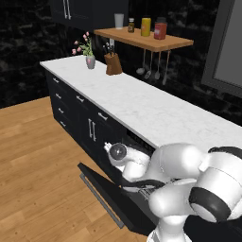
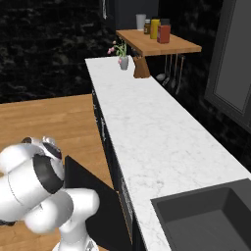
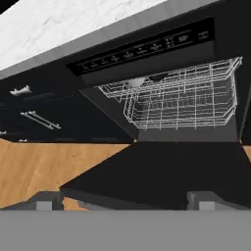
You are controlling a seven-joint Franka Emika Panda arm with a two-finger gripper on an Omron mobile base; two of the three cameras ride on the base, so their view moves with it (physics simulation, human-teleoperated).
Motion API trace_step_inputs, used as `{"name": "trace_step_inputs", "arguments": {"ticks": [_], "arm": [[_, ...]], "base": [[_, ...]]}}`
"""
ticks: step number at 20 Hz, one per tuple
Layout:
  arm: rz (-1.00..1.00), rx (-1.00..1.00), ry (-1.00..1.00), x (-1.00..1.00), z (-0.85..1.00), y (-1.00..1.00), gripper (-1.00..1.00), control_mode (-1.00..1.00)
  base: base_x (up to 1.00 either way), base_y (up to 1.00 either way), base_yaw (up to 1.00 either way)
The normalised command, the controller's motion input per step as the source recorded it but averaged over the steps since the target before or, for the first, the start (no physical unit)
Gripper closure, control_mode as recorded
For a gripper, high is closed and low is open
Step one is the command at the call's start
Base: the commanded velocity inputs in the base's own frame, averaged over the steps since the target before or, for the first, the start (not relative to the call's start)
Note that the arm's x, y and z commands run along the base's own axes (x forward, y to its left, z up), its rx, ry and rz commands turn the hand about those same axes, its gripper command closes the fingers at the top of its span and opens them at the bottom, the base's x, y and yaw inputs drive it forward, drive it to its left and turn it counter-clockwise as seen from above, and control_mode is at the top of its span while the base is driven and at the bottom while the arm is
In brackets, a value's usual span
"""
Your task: Pick up the cup and bowl from the counter, place them in the dishwasher, and close the dishwasher door.
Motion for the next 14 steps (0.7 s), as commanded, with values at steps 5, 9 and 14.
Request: {"name": "trace_step_inputs", "arguments": {"ticks": [5,9,14], "arm": [[0.00,0.06,-0.22,-0.96,0.71,0.56,-1.00,-1.00],[-0.07,0.04,-0.13,-0.85,0.68,0.82,-1.00,-1.00],[-0.13,0.01,-0.02,-0.66,0.14,0.97,-1.00,-1.00]], "base": [[0.00,0.00,0.00],[0.00,0.00,0.00],[0.00,0.00,0.00]]}}
